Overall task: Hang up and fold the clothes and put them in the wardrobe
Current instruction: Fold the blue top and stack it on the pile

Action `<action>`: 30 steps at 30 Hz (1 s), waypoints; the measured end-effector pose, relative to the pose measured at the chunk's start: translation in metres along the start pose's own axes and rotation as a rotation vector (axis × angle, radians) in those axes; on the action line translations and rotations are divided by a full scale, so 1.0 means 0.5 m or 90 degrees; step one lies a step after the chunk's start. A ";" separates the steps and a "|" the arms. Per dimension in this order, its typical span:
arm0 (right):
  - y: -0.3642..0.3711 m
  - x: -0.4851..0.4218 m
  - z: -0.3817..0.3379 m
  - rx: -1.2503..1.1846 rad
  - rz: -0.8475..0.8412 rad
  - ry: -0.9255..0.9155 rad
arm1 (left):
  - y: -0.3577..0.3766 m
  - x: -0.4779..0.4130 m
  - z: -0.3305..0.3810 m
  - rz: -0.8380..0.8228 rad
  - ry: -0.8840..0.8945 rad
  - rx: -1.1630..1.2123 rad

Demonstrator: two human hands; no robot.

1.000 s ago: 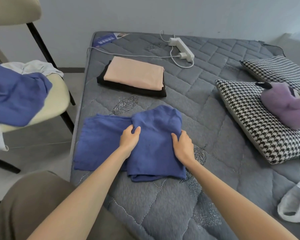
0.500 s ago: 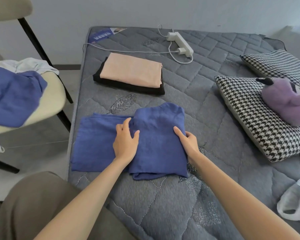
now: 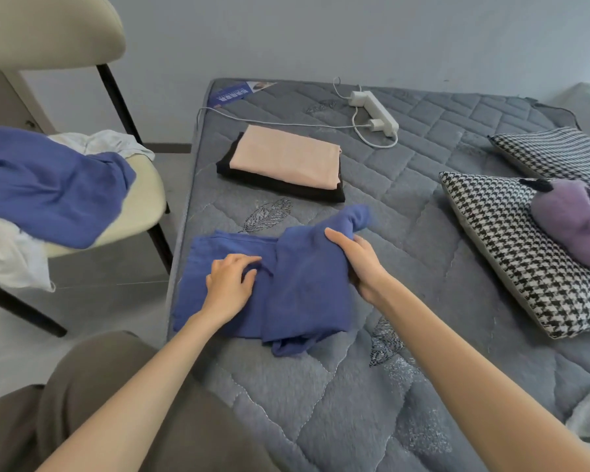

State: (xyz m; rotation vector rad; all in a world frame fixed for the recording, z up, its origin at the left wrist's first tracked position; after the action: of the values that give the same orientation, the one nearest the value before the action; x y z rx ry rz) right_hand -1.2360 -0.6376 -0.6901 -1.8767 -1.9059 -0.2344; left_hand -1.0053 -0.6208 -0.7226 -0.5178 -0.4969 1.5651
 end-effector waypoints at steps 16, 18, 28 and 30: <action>0.294 -0.010 -0.063 0.427 -0.024 -0.247 | -0.137 0.108 -0.198 0.145 -0.395 0.504; 0.267 -0.007 -0.053 0.498 0.032 -0.299 | -0.139 0.100 -0.197 0.143 -0.351 0.413; 0.255 -0.007 0.102 0.697 -0.028 -0.217 | -0.148 0.091 -0.214 0.157 -0.286 0.157; 0.242 -0.001 0.083 0.649 0.022 -0.250 | -0.139 0.087 -0.216 0.133 -0.295 0.144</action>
State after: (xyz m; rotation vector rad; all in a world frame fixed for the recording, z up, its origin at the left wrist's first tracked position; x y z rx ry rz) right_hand -1.1255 -0.6132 -0.7501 -1.2650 -1.6802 0.9965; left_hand -0.8870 -0.5729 -0.7684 -0.0268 -0.6180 1.9244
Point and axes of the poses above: each hand's wrist, its own x-axis away from the middle knuckle, its own y-axis out of the palm, z = x × y, the point moved 10 cm from there along -x, towards the middle knuckle, and after that the axes turned 12 degrees about x, right-handed, at the moved point
